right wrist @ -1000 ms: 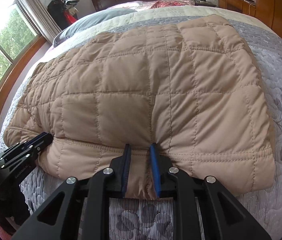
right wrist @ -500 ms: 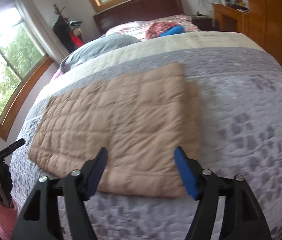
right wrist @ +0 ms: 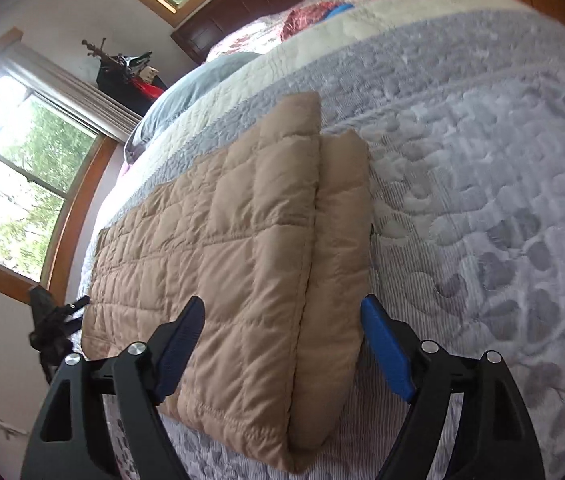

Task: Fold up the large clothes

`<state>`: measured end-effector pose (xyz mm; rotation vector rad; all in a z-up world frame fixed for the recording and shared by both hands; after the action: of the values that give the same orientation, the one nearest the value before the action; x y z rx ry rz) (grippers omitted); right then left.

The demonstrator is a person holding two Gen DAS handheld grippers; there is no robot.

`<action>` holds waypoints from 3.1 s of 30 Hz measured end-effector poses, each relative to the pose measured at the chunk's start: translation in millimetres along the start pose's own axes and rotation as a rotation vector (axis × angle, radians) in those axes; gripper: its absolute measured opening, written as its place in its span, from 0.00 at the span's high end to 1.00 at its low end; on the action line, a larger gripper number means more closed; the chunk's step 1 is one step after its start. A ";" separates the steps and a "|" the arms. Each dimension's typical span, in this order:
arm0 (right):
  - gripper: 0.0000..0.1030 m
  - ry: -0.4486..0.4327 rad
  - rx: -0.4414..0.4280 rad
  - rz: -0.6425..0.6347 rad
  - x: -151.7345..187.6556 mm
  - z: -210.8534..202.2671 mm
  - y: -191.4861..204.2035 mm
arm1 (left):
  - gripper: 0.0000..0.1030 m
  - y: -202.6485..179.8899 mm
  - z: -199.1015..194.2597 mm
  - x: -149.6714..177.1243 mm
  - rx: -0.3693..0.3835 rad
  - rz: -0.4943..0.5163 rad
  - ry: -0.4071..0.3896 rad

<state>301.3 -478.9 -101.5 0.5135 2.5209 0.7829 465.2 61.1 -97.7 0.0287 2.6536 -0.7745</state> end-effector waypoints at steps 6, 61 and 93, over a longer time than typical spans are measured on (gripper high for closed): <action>0.21 0.044 -0.014 0.025 -10.8 24.8 -8.7 | 0.29 -2.5 25.8 -2.1 0.093 0.004 0.020; 0.60 0.029 0.109 -0.173 181.2 -19.5 81.0 | 0.58 29.8 -117.5 182.2 -0.189 0.053 -0.118; 0.73 0.063 0.209 -0.306 246.2 -41.1 113.1 | 0.59 -18.5 -140.3 262.0 -0.281 0.127 -0.164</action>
<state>99.8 -294.6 -78.0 0.1612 2.6673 0.4315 170.5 96.7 -73.1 0.0563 2.5493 -0.3438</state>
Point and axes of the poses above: each gripper's, at about its wrist camera, not at the fingertips, and z roughly the way its jaws point, y to its left, x to its underside, the point moved 1 cm from there along z, roughly the way its jaws point, and after that the axes turned 3 degrees about z, right-handed, at the moved point
